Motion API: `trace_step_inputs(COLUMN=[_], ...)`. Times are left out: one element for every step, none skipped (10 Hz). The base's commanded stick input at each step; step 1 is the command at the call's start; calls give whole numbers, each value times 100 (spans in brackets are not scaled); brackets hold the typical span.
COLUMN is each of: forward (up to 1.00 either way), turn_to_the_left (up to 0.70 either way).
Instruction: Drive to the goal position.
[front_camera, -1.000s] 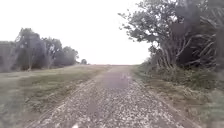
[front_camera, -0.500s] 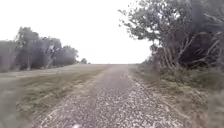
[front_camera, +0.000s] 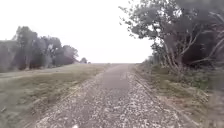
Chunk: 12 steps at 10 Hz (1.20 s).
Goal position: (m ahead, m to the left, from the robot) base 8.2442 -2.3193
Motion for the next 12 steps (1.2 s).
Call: trace_step_inputs(forward=[45, 45, 45, 45, 45, 45, 45, 45, 45, 45, 45, 45], turn_to_the_left=[0, 0, 0, 0, 0, 0, 0, 0, 0, 0, 0, 0])
